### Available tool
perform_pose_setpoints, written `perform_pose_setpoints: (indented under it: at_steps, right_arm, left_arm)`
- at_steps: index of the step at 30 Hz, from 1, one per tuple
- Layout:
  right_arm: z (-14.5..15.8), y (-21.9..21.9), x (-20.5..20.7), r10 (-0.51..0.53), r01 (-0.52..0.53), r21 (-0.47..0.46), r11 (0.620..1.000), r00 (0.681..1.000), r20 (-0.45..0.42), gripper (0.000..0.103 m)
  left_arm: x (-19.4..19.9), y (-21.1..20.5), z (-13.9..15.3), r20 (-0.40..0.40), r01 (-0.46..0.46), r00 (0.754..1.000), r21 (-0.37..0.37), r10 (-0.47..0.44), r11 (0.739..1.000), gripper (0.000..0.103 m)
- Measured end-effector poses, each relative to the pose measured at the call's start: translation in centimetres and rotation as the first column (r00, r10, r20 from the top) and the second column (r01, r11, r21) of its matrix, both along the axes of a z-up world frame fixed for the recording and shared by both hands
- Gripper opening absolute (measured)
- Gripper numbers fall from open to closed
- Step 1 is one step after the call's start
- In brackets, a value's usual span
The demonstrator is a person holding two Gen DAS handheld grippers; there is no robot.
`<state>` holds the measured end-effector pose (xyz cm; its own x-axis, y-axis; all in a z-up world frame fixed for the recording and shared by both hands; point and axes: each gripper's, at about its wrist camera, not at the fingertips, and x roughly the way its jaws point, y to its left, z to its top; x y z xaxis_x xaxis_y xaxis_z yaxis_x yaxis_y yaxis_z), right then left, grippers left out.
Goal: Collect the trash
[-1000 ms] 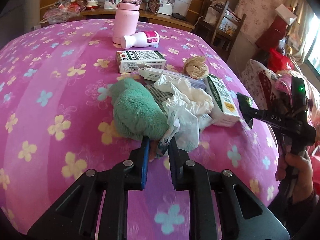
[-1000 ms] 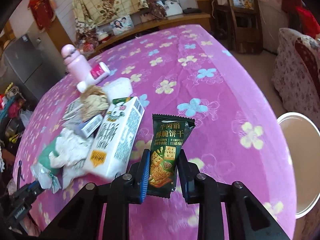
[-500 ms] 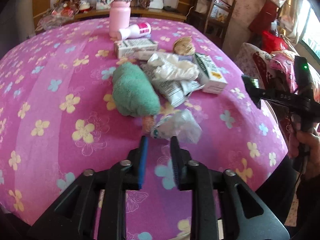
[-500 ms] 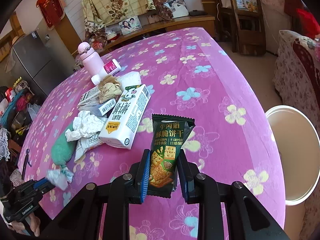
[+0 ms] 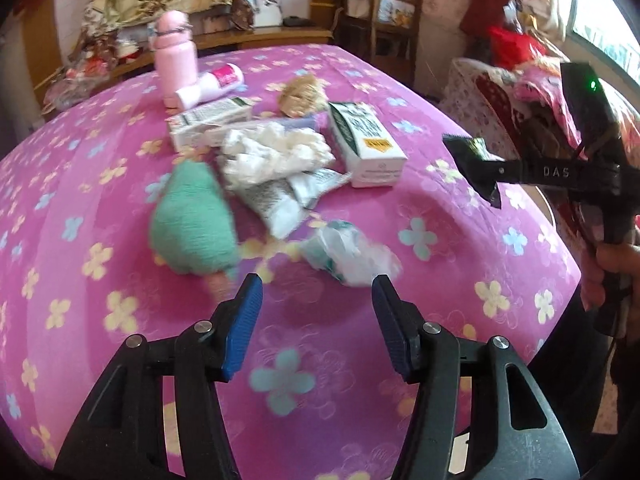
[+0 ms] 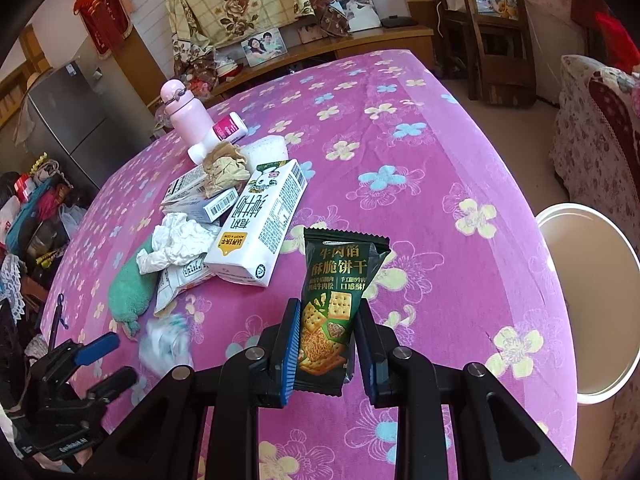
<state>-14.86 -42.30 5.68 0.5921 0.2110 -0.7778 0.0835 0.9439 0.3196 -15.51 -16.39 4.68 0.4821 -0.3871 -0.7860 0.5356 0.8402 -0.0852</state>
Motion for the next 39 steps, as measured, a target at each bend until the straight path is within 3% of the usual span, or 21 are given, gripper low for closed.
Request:
perform_pose_setpoints:
  at_steps: [9, 10, 11, 12, 17, 22, 30, 39]
  right_arm:
    - [-0.4, -0.5, -0.2, -0.004, 0.004, 0.004, 1.0, 1.0, -0.007, 0.025]
    - [-0.4, -0.5, -0.3, -0.003, 0.003, 0.004, 1.0, 1.0, -0.007, 0.025]
    - [-0.4, -0.6, -0.4, -0.001, 0.001, 0.003, 1.0, 1.0, -0.006, 0.025]
    - [-0.4, -0.8, -0.6, -0.002, 0.002, 0.002, 1.0, 1.0, -0.004, 0.025]
    - [0.1, -1.6, -1.2, -0.008, 0.008, 0.004, 1.0, 1.0, 0.007, 0.025]
    - [1.2, -2.8, -2.5, -0.022, 0.022, -0.002, 1.0, 0.999, 0.032, 0.025]
    - [2.6, -6.6, -4.9, -0.098, 0.099, -0.023, 0.995, 0.994, 0.05, 0.025]
    - [2.8, -12.7, -7.5, -0.214, 0.216, -0.051, 0.975, 0.976, 0.043, 0.025]
  left_arm:
    - [2.2, -3.4, -1.7, -0.075, -0.022, 0.997, -0.038, 0.019, 0.999, 0.055]
    - [2.4, -3.5, -1.9, -0.086, -0.028, 0.996, -0.043, 0.024, 0.999, 0.051]
    - [2.6, -3.5, -2.1, -0.101, -0.032, 0.995, -0.057, 0.026, 0.998, 0.03]
    - [2.8, -3.3, -2.3, -0.13, -0.037, 0.991, -0.069, 0.028, 0.997, 0.022]
    - [2.2, -2.9, -1.4, -0.134, -0.039, 0.991, -0.095, 0.026, 0.995, 0.018]
    - [1.0, -4.6, 1.7, -0.089, 0.017, 0.996, -0.137, -0.03, 0.99, 0.018]
    - [0.2, -10.7, 4.1, -0.053, 0.111, 0.991, -0.161, -0.121, 0.981, 0.018]
    - [0.3, -18.8, 4.3, -0.042, 0.186, 0.98, -0.138, -0.194, 0.973, 0.018]
